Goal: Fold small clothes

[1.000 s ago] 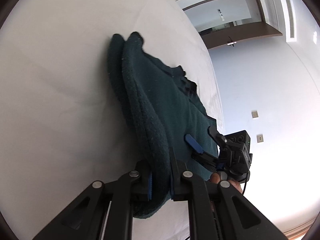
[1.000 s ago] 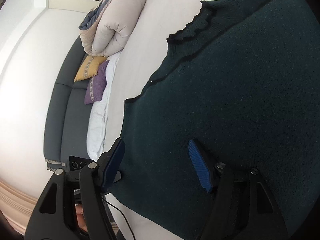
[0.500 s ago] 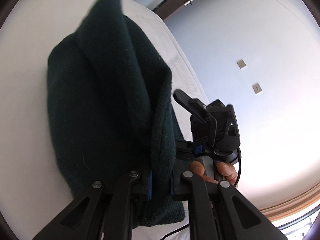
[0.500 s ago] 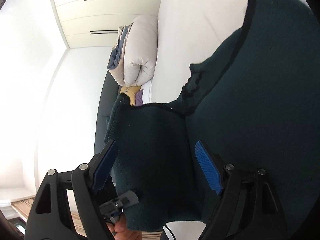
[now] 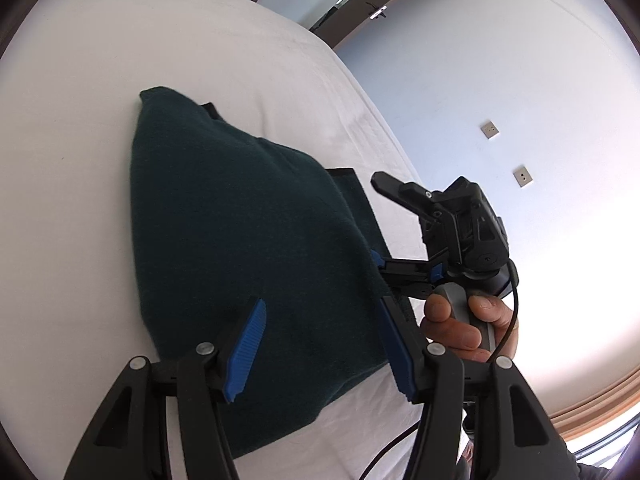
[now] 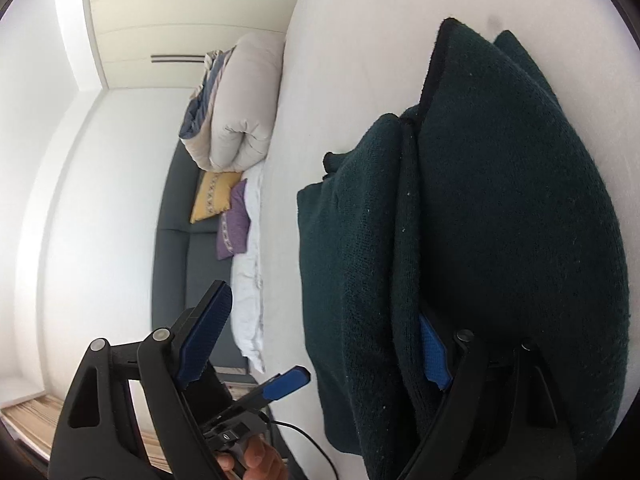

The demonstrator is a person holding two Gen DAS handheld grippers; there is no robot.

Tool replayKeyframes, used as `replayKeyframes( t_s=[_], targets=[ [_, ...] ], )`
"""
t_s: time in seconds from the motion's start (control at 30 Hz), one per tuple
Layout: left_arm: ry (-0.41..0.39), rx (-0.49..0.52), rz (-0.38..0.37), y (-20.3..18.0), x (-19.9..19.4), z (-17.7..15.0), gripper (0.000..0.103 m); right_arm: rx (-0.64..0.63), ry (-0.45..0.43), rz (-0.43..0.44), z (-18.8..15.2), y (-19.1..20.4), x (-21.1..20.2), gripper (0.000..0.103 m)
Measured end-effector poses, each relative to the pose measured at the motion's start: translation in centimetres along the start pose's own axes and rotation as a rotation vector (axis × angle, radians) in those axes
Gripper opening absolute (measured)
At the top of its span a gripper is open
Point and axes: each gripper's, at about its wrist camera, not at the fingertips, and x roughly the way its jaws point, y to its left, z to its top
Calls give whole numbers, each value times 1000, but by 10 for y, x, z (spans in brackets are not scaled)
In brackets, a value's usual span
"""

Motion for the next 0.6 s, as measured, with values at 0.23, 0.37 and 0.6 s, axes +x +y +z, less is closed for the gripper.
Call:
replayKeyframes(
  t_s=[0.23, 0.37, 0.6],
  targets=[
    [12, -25, -6, 17, 0, -13, 59, -161, 70, -351, -14, 23, 37, 15],
    [14, -1, -13, 3, 4, -11, 61, -227, 35, -397, -15, 37, 15, 12],
    [22, 56, -2, -18, 13, -11, 66, -265, 8, -422, -1, 40, -33, 12]
  ],
)
